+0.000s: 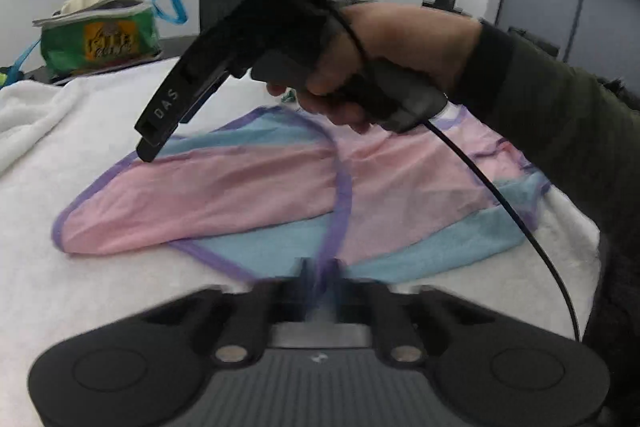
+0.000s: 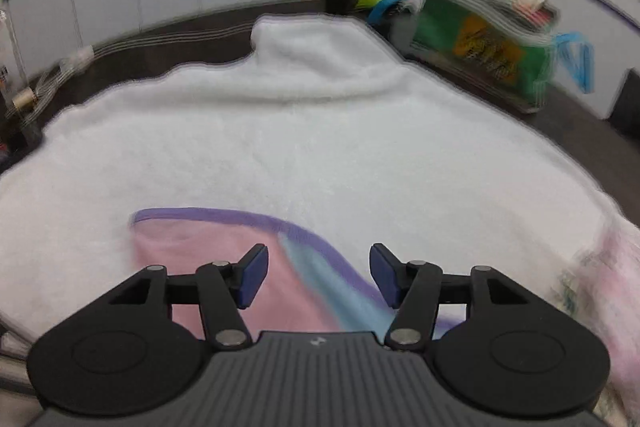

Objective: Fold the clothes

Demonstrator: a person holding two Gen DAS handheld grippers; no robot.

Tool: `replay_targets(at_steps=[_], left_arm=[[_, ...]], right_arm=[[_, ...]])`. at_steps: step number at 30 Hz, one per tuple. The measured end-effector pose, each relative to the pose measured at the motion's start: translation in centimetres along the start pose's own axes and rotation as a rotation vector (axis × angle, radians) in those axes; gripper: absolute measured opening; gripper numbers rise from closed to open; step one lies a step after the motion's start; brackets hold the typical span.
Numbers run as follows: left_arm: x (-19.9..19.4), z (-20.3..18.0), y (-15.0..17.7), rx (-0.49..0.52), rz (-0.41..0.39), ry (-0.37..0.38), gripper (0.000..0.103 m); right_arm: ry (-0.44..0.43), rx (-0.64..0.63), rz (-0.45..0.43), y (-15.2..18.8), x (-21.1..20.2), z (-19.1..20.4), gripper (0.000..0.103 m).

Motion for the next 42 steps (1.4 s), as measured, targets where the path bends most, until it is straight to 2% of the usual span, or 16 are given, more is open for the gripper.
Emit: replay_targets(at_steps=[2,3,9,12,15,17,19,24,27,30,34,35,38,39,40,42], left_arm=[[-0.9,0.3,0.0,-0.045,0.016,0.019,0.0],[-1.6,0.3,0.1,-0.075,0.019,0.031,0.0],[-6.2,-3.7,0.9,-0.235,-0.092,0.123,0.001],[-5.8,-4.5,1.7,-0.254,-0.087,0.145,0.013],[-6.3,-4.0,2.6,-0.231,-0.089,0.151,0.03],[-7.3,-2.1,2.9,-0.245,-0.116,0.098,0.046],[-8.0,0.1,3.3,-0.281,-0.135,0.03,0.049],[-7.2,6.8,2.3,-0.414,-0.122,-0.161,0.049],[-5.9,9.8,0.4,-0.447,-0.112,-0.211,0.049],[-3.5,11.5,-1.8,-0.466,-0.086,-0.196,0.049],[0.5,12.9,-2.5,-0.414,-0.013,-0.259,0.045],[0.6,12.9,-2.5,-0.398,-0.019,-0.264,0.041],[1.0,13.2,-2.5,-0.37,-0.015,-0.243,0.003],[1.1,13.4,-2.4,-0.39,-0.013,-0.225,0.001],[0.8,13.4,-2.2,-0.396,-0.02,-0.239,0.001],[0.1,13.3,-2.0,-0.379,-0.032,-0.27,0.0]], right_arm=[[0.013,0.007,0.012,-0.1,0.3,0.1,0.032],[0.02,0.01,0.018,-0.2,0.5,0.2,0.006],[0.059,0.031,0.054,-0.5,1.5,0.5,0.003],[0.079,0.042,0.072,-0.7,2.0,0.7,0.009],[0.122,0.006,0.081,0.2,1.4,1.5,0.034],[0.146,-0.004,0.001,1.1,-1.8,1.8,0.053],[0.152,0.026,-0.088,2.1,-5.8,1.8,0.063],[0.16,0.116,-0.195,7.3,-14.8,3.3,0.068],[0.089,0.218,-0.213,10.8,-17.0,5.4,0.068],[0.045,0.224,-0.208,12.9,-16.7,8.9,0.068],[0.016,0.203,-0.22,14.1,-14.9,12.9,0.066],[0.03,0.188,-0.22,14.0,-14.1,13.7,0.064],[0.083,0.142,-0.193,13.6,-11.4,14.9,0.036],[0.117,0.134,-0.184,13.6,-10.6,15.2,0.027],[0.159,0.13,-0.202,13.6,-10.3,15.4,0.026],[0.189,0.142,-0.209,13.3,-9.9,15.5,0.005]])
Point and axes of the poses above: each gripper's, at about its wrist camera, not at the fingertips, and x roughly the way its jaws point, z to its left, y to its underside, the point moved 3 cm from there along x, roughly the way its jaws point, and after that the axes turned 5 degrees about -z, right-handed, at the moved point
